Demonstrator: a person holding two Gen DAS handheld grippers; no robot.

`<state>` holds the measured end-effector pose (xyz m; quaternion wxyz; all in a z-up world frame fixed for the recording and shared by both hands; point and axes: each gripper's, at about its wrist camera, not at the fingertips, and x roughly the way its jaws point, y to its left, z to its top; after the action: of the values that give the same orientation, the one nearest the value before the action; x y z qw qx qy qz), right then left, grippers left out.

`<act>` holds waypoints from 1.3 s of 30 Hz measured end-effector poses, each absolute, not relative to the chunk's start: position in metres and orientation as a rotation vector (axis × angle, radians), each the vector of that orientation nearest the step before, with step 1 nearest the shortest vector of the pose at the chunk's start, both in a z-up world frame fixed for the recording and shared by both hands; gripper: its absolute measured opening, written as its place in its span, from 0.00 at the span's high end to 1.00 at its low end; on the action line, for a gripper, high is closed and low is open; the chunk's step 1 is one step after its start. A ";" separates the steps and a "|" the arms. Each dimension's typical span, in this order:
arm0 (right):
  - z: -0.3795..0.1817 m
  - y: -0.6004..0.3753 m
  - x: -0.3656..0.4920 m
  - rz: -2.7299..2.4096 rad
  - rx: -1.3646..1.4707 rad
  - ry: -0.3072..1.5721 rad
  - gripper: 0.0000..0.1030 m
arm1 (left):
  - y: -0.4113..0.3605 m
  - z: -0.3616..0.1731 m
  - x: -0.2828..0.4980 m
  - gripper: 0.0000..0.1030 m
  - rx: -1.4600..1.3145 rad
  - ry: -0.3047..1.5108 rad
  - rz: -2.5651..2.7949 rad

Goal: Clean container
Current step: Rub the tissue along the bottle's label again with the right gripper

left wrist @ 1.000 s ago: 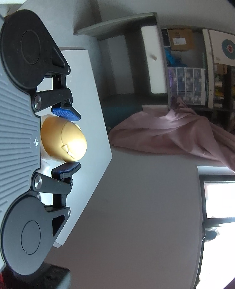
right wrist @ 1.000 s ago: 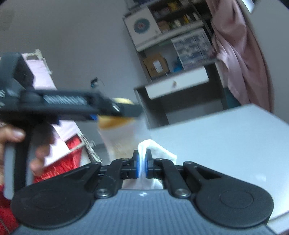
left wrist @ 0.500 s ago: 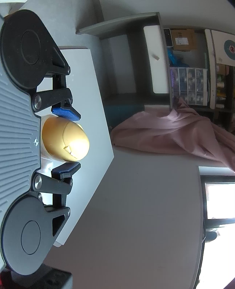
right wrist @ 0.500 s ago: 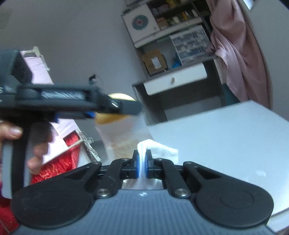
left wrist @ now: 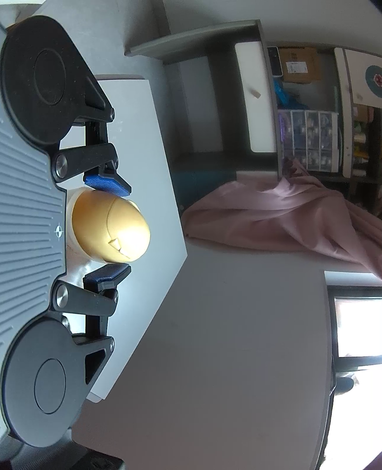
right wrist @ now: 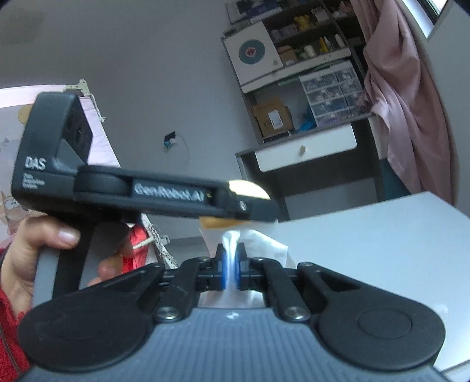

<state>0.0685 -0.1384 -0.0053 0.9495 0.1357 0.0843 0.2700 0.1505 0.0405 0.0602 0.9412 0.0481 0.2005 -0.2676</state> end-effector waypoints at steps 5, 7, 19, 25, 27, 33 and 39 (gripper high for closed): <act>-0.015 -0.137 0.071 0.542 0.264 0.214 0.95 | 0.042 0.060 0.151 0.51 0.095 0.410 -0.546; -0.018 -0.137 0.073 0.538 0.261 0.231 0.95 | 0.042 0.060 0.151 0.51 0.093 0.411 -0.545; -0.023 -0.129 0.072 0.523 0.242 0.284 0.94 | 0.041 0.060 0.150 0.51 0.091 0.412 -0.545; 0.003 -0.124 0.061 0.554 0.236 0.182 0.95 | 0.040 0.061 0.149 0.51 0.093 0.416 -0.543; 0.010 -0.122 0.058 0.561 0.224 0.153 0.95 | 0.041 0.061 0.149 0.51 0.091 0.418 -0.543; 0.006 -0.118 0.061 0.579 0.223 0.166 0.95 | 0.042 0.062 0.147 0.51 0.090 0.416 -0.542; -0.013 -0.121 0.068 0.569 0.232 0.237 0.96 | 0.035 0.060 0.146 0.51 0.086 0.418 -0.538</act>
<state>0.0685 -0.1209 -0.0128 0.9463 0.1139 0.1163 0.2792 0.1460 0.0348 0.0602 0.9417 0.0423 0.2048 -0.2637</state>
